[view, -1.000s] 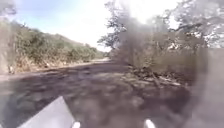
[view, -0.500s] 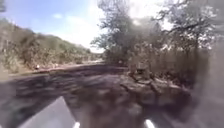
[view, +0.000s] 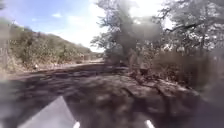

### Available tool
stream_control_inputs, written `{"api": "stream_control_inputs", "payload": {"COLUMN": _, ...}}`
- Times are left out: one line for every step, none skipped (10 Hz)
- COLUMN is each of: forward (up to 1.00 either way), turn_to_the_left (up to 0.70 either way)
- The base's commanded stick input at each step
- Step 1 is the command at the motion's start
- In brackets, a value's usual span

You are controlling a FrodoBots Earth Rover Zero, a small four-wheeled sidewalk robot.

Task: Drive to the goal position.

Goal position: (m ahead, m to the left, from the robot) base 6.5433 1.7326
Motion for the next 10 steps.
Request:
{"api": "stream_control_inputs", "payload": {"forward": 0.5, "turn_to_the_left": -0.31}}
{"api": "stream_control_inputs", "payload": {"forward": 0.5, "turn_to_the_left": 0.0}}
{"api": "stream_control_inputs", "payload": {"forward": 0.5, "turn_to_the_left": 0.0}}
{"api": "stream_control_inputs", "payload": {"forward": 0.5, "turn_to_the_left": 0.0}}
{"api": "stream_control_inputs", "payload": {"forward": 0.5, "turn_to_the_left": 0.0}}
{"api": "stream_control_inputs", "payload": {"forward": 0.5, "turn_to_the_left": 0.0}}
{"api": "stream_control_inputs", "payload": {"forward": 0.5, "turn_to_the_left": 0.0}}
{"api": "stream_control_inputs", "payload": {"forward": 0.5, "turn_to_the_left": 0.0}}
{"api": "stream_control_inputs", "payload": {"forward": 0.5, "turn_to_the_left": 0.0}}
{"api": "stream_control_inputs", "payload": {"forward": 0.5, "turn_to_the_left": 0.0}}
